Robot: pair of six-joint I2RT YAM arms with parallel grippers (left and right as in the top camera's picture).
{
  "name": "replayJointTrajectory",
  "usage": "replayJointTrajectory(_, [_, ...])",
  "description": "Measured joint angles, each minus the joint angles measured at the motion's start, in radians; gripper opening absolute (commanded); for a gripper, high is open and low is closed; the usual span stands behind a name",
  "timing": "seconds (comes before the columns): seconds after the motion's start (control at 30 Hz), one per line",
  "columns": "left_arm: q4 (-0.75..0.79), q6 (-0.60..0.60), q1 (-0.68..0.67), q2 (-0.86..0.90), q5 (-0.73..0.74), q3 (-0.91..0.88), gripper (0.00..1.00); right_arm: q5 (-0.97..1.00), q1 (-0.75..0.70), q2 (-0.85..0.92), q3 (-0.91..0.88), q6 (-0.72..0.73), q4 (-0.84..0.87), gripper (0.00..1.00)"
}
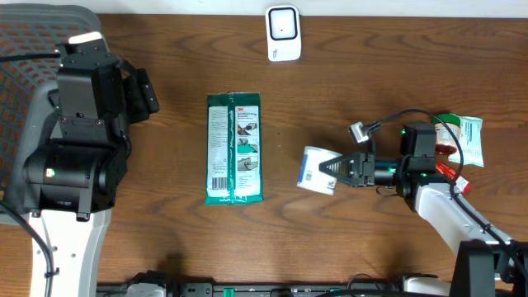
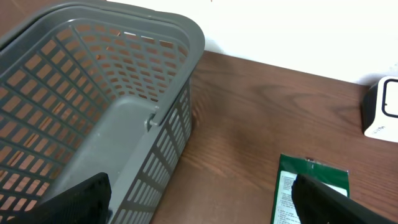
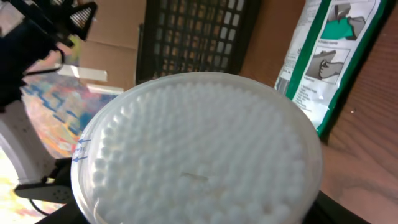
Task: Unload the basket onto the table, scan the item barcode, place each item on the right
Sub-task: 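Lift the tub and rotate it with the right gripper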
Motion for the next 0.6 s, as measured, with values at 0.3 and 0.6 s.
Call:
replayJointTrajectory(0.3, [0.0, 0.0, 0.0, 0.0, 0.0, 0.0, 0.92, -0.035, -0.021, 0.0, 0.0, -0.028, 0.032, 0.01])
replayJointTrajectory(0.6, [0.0, 0.0, 0.0, 0.0, 0.0, 0.0, 0.92, -0.043, -0.01, 0.0, 0.0, 0.036, 0.1, 0.01])
